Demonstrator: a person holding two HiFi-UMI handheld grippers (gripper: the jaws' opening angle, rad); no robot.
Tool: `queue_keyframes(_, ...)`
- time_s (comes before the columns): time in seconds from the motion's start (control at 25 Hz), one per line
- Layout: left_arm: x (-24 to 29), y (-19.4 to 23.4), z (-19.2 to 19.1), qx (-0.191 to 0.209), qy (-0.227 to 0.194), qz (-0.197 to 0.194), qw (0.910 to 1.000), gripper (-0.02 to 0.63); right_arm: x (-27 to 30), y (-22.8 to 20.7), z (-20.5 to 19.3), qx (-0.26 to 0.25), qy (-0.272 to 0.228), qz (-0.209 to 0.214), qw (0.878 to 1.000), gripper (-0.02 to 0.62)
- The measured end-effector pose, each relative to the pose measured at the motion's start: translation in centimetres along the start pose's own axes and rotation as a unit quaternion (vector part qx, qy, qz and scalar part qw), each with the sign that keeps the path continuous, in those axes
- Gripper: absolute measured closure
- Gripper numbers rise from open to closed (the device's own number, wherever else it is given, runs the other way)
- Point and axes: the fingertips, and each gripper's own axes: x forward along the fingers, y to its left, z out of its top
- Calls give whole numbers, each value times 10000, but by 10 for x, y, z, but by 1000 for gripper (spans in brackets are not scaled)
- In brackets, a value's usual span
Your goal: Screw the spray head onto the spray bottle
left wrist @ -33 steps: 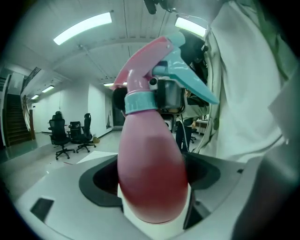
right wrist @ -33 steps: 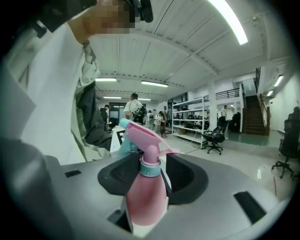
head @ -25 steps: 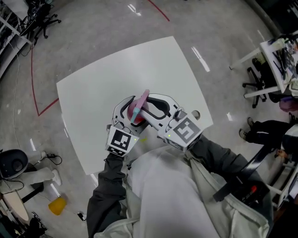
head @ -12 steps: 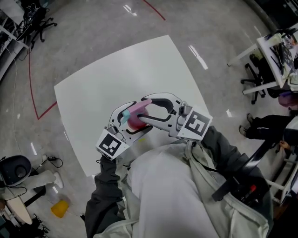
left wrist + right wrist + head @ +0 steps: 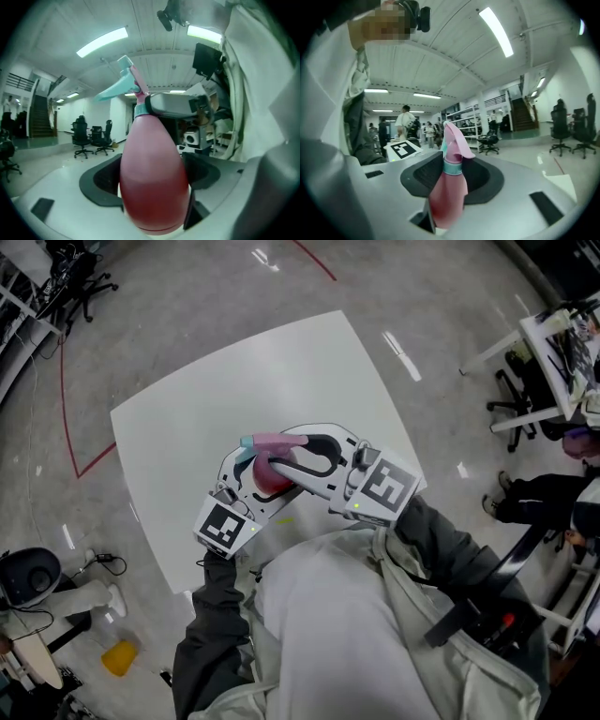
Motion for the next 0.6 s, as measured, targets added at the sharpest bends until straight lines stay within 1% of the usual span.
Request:
queue_keyframes(0.08, 4, 14, -11, 120, 314, 603, 9976, 195, 8, -7, -9, -8, 225, -808, 9965, 474)
queue_keyframes(0.16, 8, 24, -22, 200, 667, 1289, 9892, 195, 13, -10, -17, -23, 404, -1589, 9865, 476)
queue_keyframes(0.2, 9, 27, -25, 201, 784, 1564, 9844, 195, 14, -11, -19, -27, 438, -1890, 9810, 476)
queue_keyframes(0.24, 10, 28, -26, 157, 821, 1736, 9813, 195, 14, -10, -20, -48, 426, -2092, 9769, 476)
queue_keyframes(0.28, 12, 27, -25, 68, 765, 1790, 9809, 195, 15, -9, -18, -105, 354, -2166, 9756, 476)
queue_keyframes(0.32, 12, 25, -22, -51, 620, 1726, 9830, 195, 15, -7, -14, -200, 204, -2098, 9773, 476)
queue_keyframes(0.36, 11, 21, -17, -179, 401, 1557, 9868, 196, 15, -3, -8, -292, -36, -1906, 9812, 476)
queue_keyframes(0.44, 6, 7, -1, -417, -178, 964, 9943, 196, 10, 7, 6, -288, -561, -1266, 9899, 476)
queue_keyframes(0.48, 2, -1, 8, -482, -430, 606, 9961, 195, 4, 12, 9, -203, -669, -866, 9938, 474)
queue_keyframes(0.52, -1, -9, 13, -456, -571, 239, 9970, 195, -1, 15, 9, -102, -648, -440, 9969, 452)
queue_keyframes(0.6, -6, -25, 16, -244, -534, -433, 9973, 195, -6, 21, 7, 73, -399, 428, 9983, 412)
